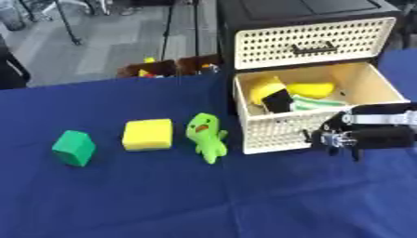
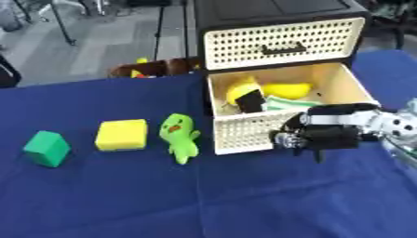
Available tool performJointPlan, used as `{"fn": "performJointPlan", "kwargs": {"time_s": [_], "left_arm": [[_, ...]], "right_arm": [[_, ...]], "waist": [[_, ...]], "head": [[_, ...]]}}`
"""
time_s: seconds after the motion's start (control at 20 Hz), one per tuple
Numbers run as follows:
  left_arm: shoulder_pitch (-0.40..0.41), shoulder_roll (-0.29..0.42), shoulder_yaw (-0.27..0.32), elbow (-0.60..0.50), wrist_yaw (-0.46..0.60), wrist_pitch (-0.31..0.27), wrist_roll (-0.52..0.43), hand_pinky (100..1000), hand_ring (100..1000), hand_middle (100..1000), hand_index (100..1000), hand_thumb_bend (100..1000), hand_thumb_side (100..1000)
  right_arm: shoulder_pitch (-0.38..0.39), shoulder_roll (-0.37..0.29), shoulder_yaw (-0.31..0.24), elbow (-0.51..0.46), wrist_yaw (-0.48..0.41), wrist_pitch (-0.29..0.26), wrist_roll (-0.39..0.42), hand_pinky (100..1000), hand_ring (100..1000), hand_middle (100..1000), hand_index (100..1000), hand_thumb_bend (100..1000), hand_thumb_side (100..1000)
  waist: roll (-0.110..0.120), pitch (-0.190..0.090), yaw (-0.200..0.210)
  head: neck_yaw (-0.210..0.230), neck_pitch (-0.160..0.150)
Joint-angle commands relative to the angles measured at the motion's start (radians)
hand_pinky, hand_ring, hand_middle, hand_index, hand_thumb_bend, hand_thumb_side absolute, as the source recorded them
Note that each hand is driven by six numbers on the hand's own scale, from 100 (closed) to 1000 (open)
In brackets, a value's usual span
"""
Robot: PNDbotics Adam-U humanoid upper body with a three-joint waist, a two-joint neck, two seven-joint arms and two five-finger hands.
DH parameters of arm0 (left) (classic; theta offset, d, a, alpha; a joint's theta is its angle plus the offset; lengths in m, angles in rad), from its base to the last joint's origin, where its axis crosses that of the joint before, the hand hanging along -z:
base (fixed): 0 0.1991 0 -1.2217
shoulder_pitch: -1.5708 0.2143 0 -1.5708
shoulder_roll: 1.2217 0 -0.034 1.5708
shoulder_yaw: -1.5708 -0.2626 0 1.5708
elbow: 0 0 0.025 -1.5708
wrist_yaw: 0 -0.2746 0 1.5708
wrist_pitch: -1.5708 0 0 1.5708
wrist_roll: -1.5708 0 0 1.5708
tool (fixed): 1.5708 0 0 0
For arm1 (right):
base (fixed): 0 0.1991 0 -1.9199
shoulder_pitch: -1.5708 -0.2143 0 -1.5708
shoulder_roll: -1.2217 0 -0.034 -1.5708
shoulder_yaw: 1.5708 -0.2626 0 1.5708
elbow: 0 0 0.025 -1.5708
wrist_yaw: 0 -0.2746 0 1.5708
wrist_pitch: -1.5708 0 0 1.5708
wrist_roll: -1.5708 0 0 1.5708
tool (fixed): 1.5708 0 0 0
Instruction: Pick up objects from table and place into drawer.
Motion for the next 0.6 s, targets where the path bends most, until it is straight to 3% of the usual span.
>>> {"fn": "performJointPlan", "kwargs": {"time_s": [0.05,0.6], "left_arm": [[-0.004,0.011,0.012,-0.016,0.003,0.002,0.004,462,582,519,826,607,808],[-0.003,-0.002,0.011,-0.016,0.008,0.002,0.007,474,582,518,826,608,809]], "right_arm": [[-0.024,-0.003,-0.003,0.058,0.027,0.010,0.021,515,721,720,786,100,1000],[-0.084,0.053,0.010,0.228,0.077,-0.015,0.000,590,781,766,804,100,1000]], "waist": [[-0.002,-0.014,0.003],[-0.001,-0.007,0.018]], "head": [[-0.007,-0.013],[-0.008,-0.029]]}}
